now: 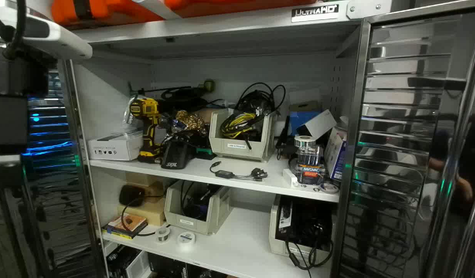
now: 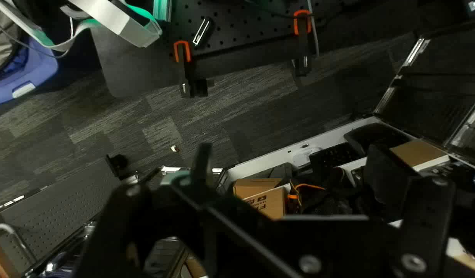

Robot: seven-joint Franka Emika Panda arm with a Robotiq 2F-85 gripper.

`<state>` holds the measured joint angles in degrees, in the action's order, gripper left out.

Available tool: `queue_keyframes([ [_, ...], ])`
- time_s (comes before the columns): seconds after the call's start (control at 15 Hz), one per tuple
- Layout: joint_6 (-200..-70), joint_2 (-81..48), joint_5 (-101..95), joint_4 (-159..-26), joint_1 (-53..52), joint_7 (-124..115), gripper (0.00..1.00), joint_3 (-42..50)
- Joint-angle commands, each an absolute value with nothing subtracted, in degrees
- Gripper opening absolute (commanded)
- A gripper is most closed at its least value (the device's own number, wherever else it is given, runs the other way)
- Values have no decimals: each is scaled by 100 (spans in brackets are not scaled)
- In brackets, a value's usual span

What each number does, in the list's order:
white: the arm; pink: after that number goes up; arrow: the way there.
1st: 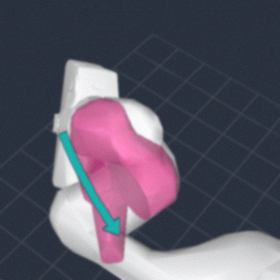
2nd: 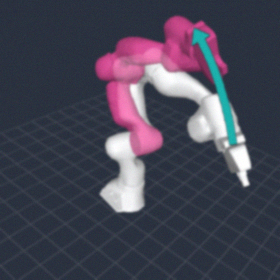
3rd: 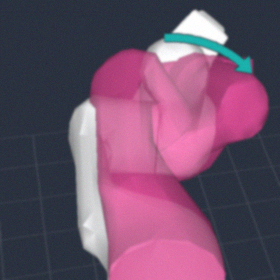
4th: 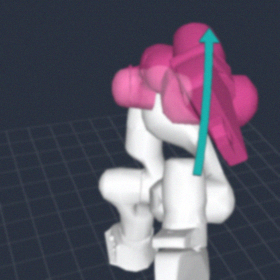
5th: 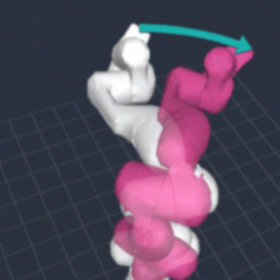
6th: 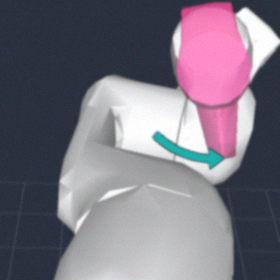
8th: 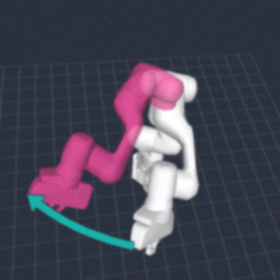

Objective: Pick up the cable charger and put it in the cable box.

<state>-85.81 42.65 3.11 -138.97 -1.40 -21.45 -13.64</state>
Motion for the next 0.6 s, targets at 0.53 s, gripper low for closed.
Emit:
queue_keyframes([
  [0.53, -9038, 4071, 209, -13887, -66, -2344, 100, -1420],
])
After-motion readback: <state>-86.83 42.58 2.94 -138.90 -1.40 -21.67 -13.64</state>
